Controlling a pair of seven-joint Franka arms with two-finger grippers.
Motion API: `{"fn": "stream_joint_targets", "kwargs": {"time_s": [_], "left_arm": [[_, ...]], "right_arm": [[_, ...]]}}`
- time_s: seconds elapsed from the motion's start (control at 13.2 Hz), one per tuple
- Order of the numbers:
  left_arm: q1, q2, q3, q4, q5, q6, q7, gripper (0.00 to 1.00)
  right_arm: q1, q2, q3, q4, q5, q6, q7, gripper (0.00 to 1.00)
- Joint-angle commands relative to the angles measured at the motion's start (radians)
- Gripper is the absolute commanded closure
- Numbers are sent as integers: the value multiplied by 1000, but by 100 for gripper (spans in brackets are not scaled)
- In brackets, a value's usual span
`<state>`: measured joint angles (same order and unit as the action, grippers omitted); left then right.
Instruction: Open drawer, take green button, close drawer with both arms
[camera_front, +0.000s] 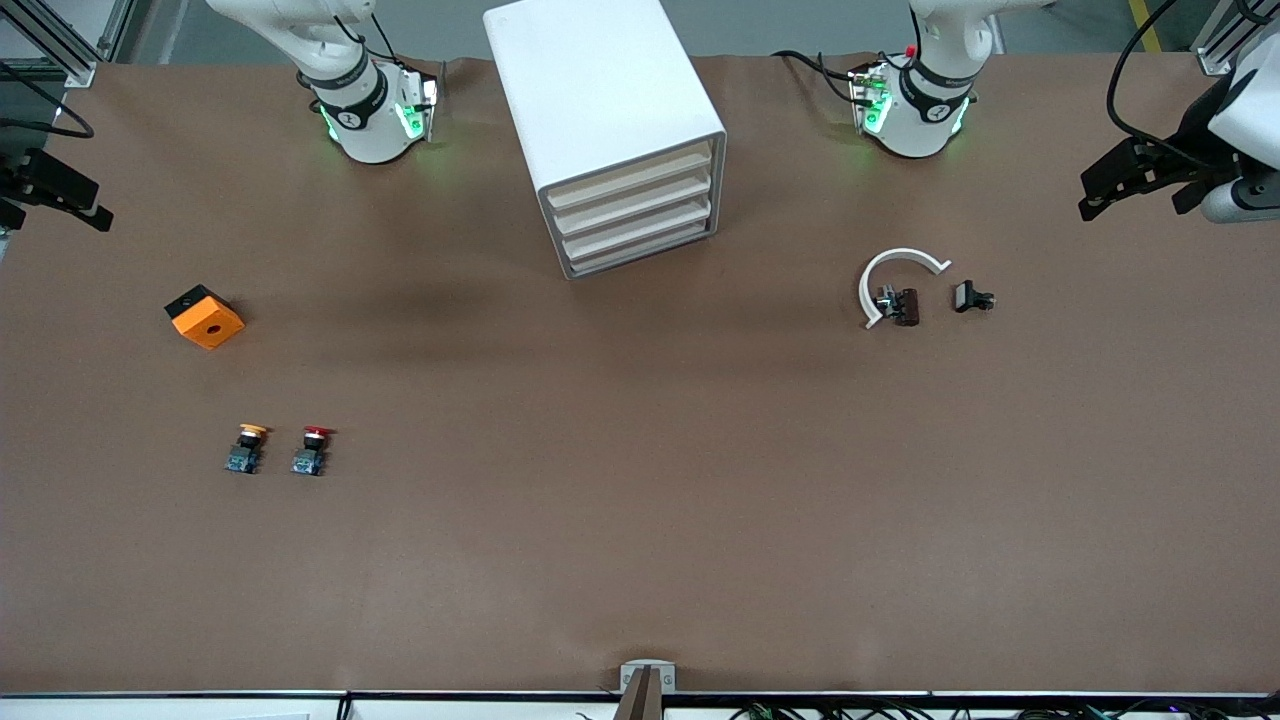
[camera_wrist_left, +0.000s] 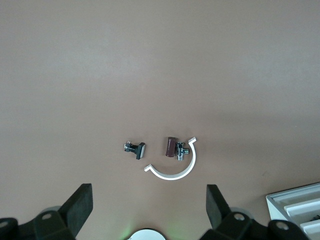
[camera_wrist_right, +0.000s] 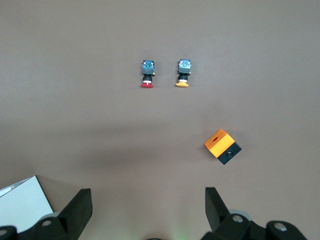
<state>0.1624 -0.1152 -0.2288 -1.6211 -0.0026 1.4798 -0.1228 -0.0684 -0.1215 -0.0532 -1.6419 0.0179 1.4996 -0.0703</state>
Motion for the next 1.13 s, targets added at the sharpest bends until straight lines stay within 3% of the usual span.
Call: {"fn": "stream_joint_targets", "kwargs": {"time_s": [0.0,0.38,0.53,0.61,1.06], "left_arm": [[-3,26,-4,30,41,-24,-5,0],[-21,167,-27,49,29,-21,-11,0],[-38,317,-61,171,27,-21,-11,0],[-49,346,-73,176,33,-15,-20,0],[-207,567,-87,178,23,141,-596,0]], "right_arm": [[-4,-20,10,-16,2,-5,12,0],[-4,-20,12,-16,2,-9,7,0],[-4,-18,12,-16,2,-9,4,0],[-4,-18,12,-16,2,-9,3,0],[-4,-18,12,-16,2,-9,1,0]]}}
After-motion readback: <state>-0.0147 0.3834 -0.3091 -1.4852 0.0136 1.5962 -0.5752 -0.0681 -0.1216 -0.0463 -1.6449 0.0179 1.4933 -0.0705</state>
